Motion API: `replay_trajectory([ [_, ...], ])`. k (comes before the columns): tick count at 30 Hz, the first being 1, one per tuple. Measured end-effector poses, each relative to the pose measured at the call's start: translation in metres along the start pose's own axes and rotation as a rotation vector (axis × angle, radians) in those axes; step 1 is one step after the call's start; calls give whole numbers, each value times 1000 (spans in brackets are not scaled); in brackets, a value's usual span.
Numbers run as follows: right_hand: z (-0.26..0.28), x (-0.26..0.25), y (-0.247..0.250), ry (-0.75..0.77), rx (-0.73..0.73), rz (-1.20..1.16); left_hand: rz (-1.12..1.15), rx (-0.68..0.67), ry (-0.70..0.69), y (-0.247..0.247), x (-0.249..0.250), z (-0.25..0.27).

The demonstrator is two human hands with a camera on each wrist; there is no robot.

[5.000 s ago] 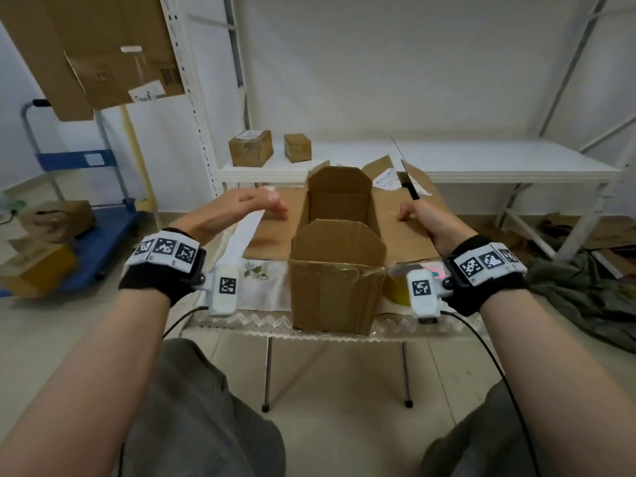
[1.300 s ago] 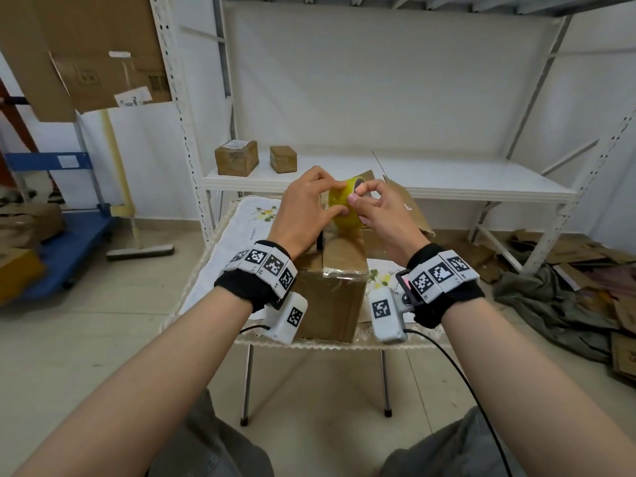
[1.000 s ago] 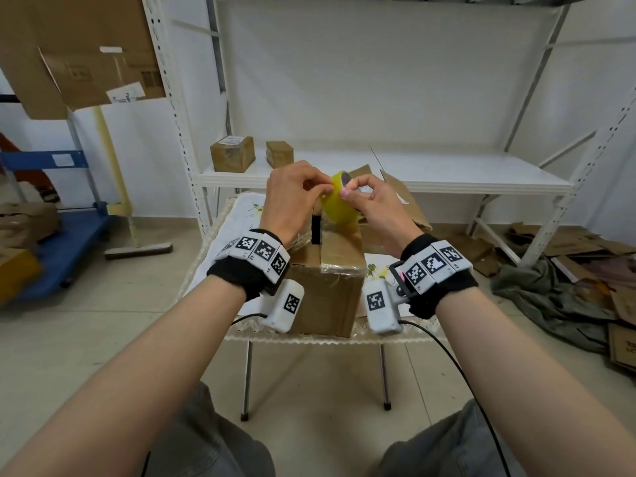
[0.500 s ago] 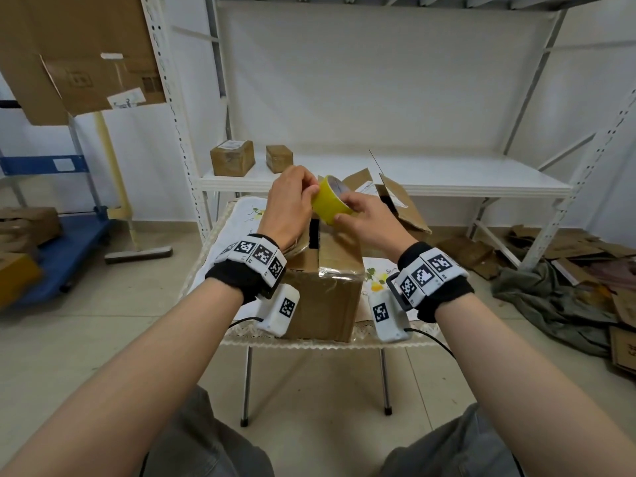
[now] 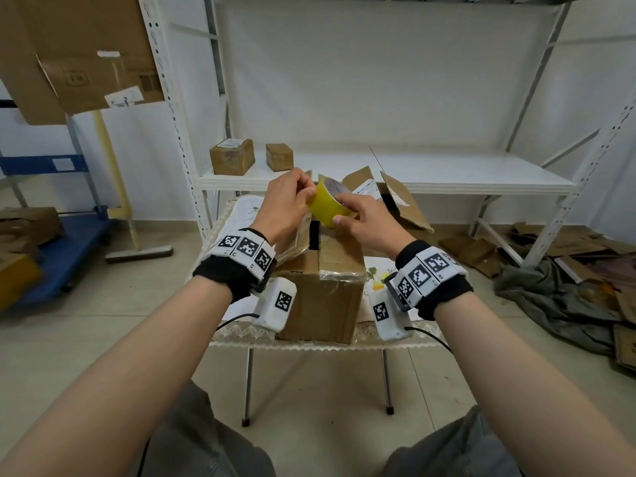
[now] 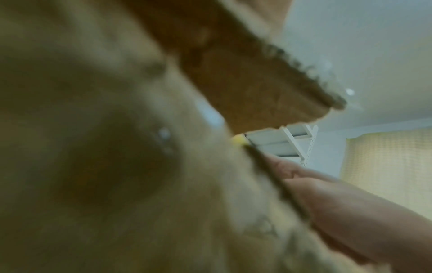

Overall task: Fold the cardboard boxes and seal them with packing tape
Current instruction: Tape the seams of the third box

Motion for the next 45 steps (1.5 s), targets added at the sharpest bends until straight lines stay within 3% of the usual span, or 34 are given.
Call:
replay_trajectory([
  [11,0,-3,-1,-46,31,7,10,-58,124,0,2,-3],
  [14,0,-3,-2,-54,26,-8,18,-13,110,0,3,-1],
  [19,-2,0,-3,-73,23,-46,9,32,-39,2,9,1],
  [33,3,-1,-2,-14,22,-81,43,212,86,5,3,0],
  [37,5,-1,-2,-8,16,-81,30,183,102,1,-3,-5],
  [45,7,-3,-2,2,17,-69,-99,31,-25,-13,1,-6],
])
Point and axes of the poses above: each hand's wrist, its own z-axis away from the middle knuckle, its own y-axis out of the back of the hand, x = y × z, the point moved 4 cm from there along -z, towards the middle knuckle, and after that the axes turned 14 degrees about -y, right-handed, at the moved point
